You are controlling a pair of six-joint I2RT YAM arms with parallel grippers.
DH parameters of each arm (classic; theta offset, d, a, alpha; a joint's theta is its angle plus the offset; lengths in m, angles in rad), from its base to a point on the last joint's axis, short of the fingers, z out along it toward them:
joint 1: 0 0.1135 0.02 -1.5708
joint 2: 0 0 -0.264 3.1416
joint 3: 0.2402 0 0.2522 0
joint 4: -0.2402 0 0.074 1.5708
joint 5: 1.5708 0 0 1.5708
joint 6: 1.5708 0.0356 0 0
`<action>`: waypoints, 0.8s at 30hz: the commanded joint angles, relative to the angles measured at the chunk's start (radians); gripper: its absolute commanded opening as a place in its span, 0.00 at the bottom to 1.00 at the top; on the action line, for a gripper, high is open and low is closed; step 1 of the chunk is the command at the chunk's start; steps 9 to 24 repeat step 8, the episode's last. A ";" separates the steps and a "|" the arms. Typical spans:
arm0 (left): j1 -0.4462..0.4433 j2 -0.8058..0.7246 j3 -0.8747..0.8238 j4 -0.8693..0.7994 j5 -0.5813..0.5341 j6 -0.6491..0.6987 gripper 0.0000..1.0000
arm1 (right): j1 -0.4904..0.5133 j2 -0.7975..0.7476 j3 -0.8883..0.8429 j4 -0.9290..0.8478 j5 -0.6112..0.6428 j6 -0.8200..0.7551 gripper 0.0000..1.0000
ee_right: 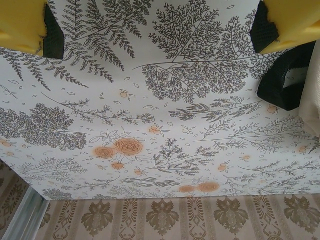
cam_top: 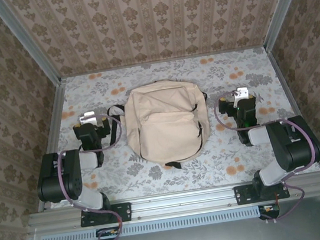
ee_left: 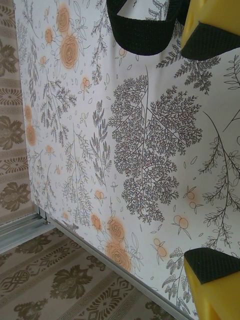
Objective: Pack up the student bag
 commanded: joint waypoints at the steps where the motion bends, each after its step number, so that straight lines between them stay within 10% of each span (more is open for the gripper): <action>1: 0.007 0.003 0.016 -0.007 0.009 -0.003 1.00 | -0.003 0.010 0.017 -0.013 0.007 0.020 1.00; 24: 0.008 0.002 0.017 -0.008 0.012 -0.004 1.00 | -0.003 0.008 0.014 -0.011 0.009 0.020 1.00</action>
